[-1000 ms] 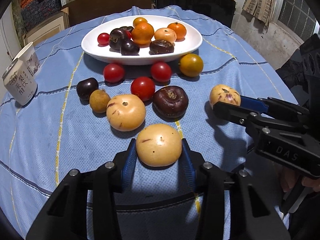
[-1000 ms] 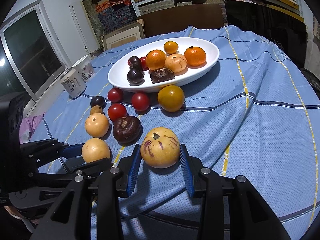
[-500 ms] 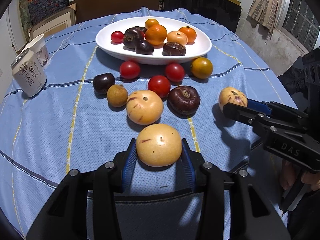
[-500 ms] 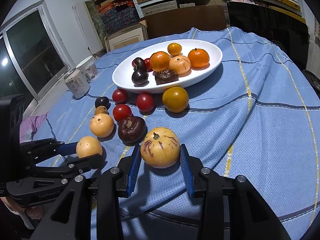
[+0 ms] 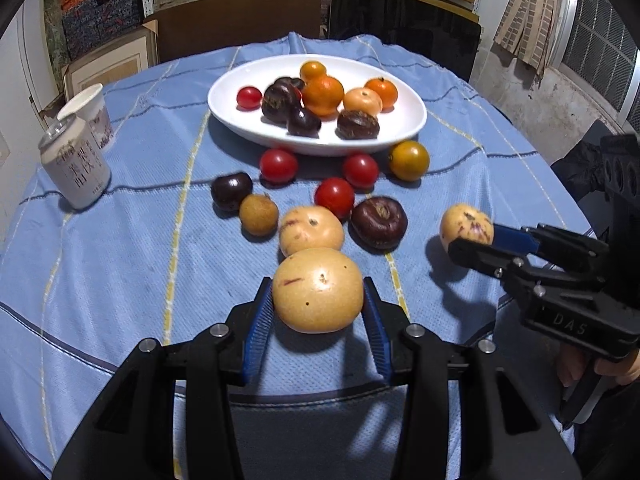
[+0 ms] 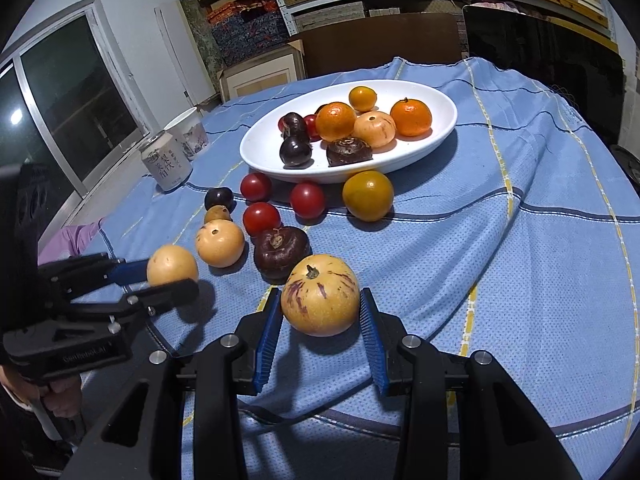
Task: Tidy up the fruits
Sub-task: 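Carry both pale fruits onto the plate and open both grippers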
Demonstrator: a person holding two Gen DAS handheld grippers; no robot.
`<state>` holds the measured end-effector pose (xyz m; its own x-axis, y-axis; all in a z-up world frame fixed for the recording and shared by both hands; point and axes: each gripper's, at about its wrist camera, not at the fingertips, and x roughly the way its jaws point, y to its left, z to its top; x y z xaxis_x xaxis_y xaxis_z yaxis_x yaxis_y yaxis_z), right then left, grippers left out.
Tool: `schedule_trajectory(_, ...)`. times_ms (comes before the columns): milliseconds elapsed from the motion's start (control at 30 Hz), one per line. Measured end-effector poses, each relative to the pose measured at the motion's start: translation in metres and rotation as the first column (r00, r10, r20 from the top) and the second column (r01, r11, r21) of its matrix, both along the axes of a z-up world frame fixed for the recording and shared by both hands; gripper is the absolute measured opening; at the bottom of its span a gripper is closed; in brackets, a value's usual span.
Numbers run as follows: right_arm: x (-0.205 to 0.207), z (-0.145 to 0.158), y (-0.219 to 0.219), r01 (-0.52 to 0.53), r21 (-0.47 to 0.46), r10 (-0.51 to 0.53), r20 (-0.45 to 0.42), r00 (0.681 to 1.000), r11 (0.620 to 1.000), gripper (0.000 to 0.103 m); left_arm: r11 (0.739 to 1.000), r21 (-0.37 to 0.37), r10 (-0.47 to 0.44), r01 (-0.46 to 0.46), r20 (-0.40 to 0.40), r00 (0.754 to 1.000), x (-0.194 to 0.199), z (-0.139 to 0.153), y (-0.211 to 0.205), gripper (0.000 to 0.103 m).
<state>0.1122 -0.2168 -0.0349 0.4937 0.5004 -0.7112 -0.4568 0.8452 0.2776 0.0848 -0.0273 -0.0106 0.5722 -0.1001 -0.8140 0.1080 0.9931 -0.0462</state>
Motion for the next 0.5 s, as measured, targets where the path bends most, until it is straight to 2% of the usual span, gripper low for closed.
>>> schedule_trajectory(333, 0.005, 0.013, -0.003, 0.056, -0.030, -0.055, 0.012, 0.998, 0.998, 0.039, 1.000, -0.019, -0.004, 0.005, 0.040, 0.999, 0.015, 0.024, 0.009, 0.043)
schedule_trajectory(500, 0.014, 0.028, -0.003, 0.074, -0.032, -0.073, 0.039, 0.997, 0.997, 0.039, 1.000, 0.000, -0.003, 0.003, 0.079, 0.997, 0.032, 0.039, 0.009, 0.043)
